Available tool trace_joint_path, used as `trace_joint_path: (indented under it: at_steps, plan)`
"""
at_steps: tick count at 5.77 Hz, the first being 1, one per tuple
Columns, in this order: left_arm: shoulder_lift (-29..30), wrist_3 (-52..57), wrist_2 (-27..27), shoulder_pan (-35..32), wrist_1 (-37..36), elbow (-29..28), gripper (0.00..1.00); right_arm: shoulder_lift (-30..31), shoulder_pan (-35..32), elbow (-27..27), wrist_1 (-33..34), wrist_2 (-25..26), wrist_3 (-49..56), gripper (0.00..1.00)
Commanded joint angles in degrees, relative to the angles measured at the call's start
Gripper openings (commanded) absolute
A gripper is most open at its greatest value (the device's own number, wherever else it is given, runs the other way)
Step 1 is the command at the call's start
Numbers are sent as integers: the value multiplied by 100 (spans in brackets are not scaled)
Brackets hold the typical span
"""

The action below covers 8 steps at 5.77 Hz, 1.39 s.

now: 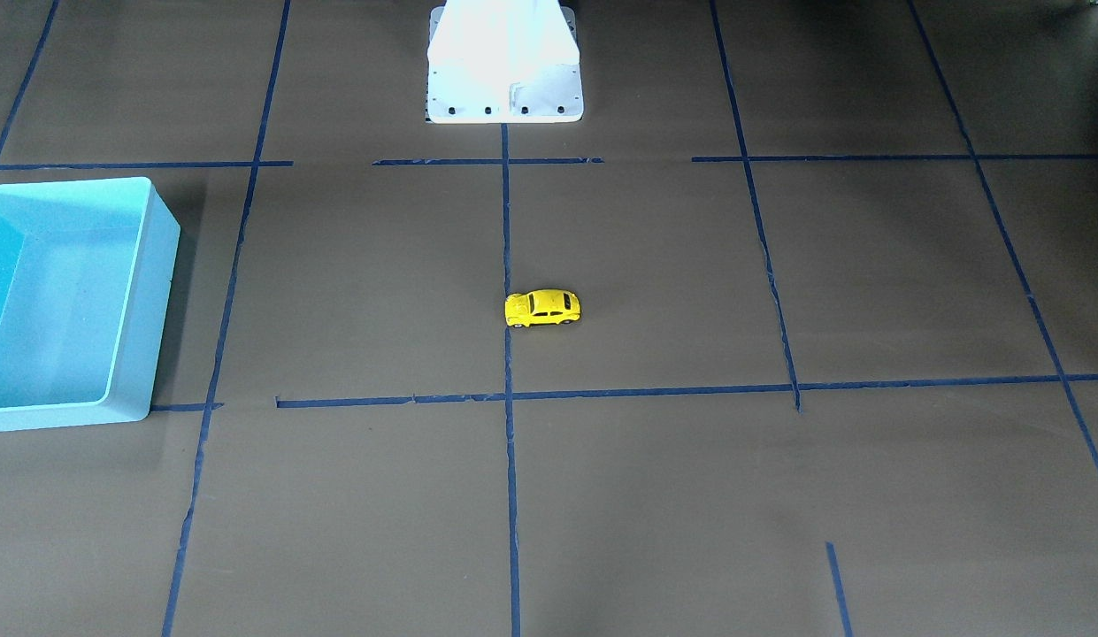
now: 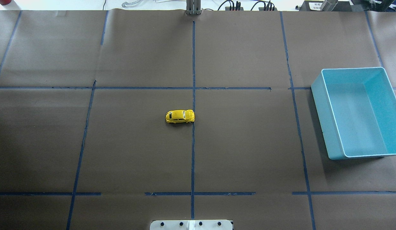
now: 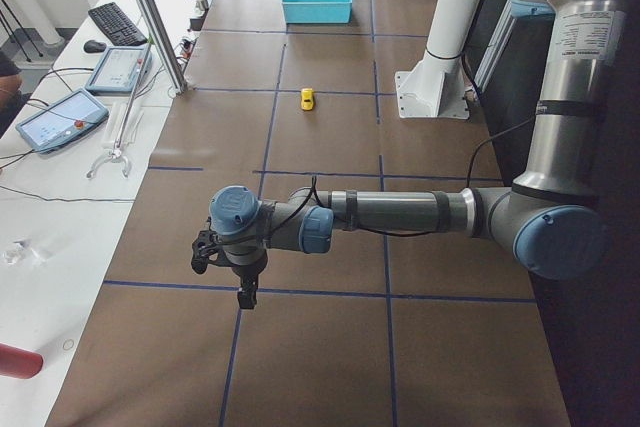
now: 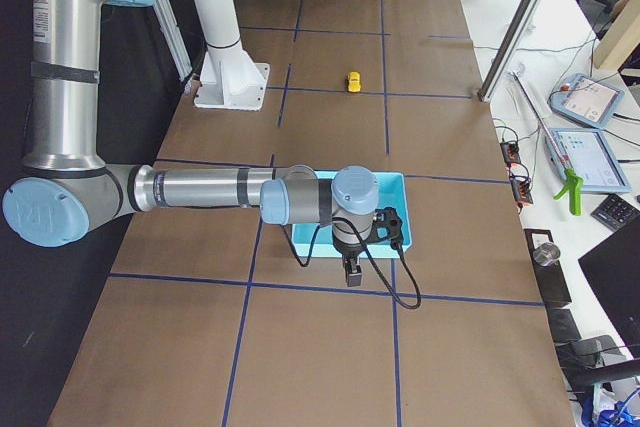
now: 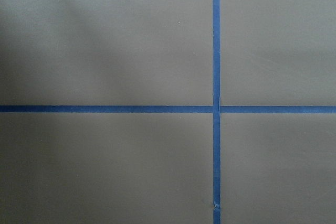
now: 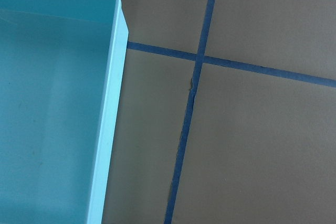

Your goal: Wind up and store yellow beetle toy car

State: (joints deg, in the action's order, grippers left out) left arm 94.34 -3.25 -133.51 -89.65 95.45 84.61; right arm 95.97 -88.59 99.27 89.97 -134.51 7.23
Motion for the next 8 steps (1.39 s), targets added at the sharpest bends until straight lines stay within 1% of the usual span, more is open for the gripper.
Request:
trace_joint_path:
  at_steps: [1, 3, 5, 6, 7, 8]
  plan:
    - [-3, 0, 0, 0, 0, -14, 100, -17, 0, -13, -14, 48, 112, 100]
    - [-3, -9, 0, 0, 0, -6, 100, -9, 0, -161, -23, 39, 506, 100]
    - [66, -9, -9, 26, 9, 82, 100, -9, 0, -189, -15, 13, 481, 100]
    - [102, 0, -9, 105, 0, 456, 100, -35, 0, -172, -15, -5, 412, 100]
    - [102, -9, -9, 384, 0, 669, 100, -87, 0, -154, 46, -5, 402, 100]
    - [119, -18, -9, 874, -17, 1115, 100, -96, 0, -154, 56, -5, 367, 100]
